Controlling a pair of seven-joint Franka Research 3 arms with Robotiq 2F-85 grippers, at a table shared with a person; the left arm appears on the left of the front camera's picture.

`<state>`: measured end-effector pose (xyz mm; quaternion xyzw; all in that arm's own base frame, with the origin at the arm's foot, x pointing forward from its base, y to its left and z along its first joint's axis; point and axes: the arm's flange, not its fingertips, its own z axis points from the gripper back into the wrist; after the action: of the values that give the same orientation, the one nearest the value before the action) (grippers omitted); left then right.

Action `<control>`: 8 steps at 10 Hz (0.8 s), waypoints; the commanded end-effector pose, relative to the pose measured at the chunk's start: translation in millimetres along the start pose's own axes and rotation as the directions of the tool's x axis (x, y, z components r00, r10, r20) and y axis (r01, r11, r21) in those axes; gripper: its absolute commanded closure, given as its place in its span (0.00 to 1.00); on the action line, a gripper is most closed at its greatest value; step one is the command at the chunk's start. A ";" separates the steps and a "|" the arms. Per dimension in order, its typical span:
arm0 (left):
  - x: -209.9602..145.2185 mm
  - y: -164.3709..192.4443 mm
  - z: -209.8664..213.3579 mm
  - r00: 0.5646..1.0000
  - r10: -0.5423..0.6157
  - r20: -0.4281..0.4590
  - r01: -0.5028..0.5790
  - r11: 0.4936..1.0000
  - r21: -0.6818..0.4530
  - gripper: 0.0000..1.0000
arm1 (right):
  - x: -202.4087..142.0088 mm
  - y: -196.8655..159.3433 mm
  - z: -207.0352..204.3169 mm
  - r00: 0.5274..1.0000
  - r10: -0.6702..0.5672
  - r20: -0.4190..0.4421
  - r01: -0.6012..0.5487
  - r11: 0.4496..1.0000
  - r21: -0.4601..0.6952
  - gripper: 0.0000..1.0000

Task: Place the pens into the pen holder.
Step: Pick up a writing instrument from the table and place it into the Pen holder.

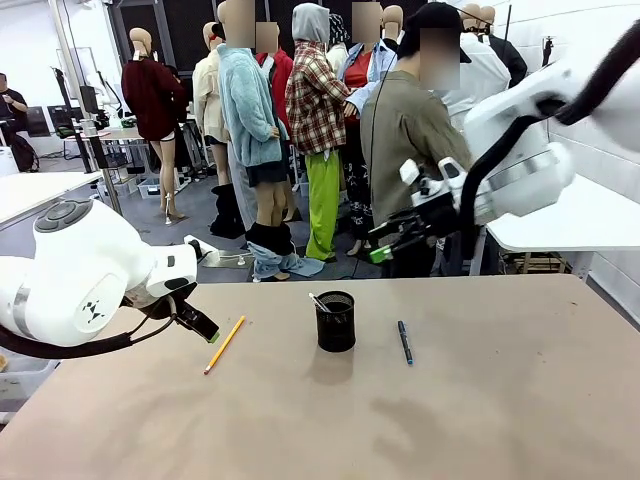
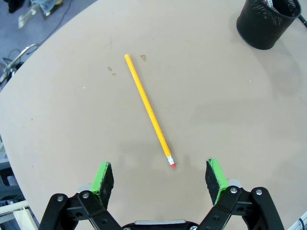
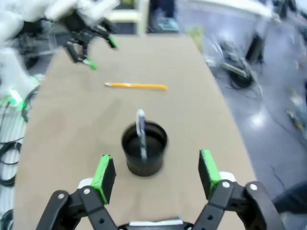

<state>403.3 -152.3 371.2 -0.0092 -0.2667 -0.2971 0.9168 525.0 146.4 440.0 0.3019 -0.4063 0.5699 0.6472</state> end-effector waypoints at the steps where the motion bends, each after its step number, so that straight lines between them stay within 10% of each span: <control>1: -0.8 1.2 0.7 1.000 0.003 0.001 -0.003 1.000 0.000 0.00 | 6.9 32.7 28.8 0.969 -0.214 -0.125 0.194 0.969 -0.153 0.14; 4: -0.8 1.2 0.7 1.000 0.003 0.001 -0.003 1.000 0.000 0.00 | 7.4 45.2 93.6 0.814 -0.560 -0.154 0.468 0.789 -0.397 0.14; 8: -0.8 1.2 0.7 1.000 0.003 0.001 -0.003 1.000 0.000 0.00 | 7.3 50.7 151.3 0.409 -0.909 -0.082 0.625 0.344 -0.701 0.14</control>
<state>403.3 -152.3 371.2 -0.0091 -0.2667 -0.2971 0.9168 453.7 10.7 487.6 0.1042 -0.2505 0.1478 0.9511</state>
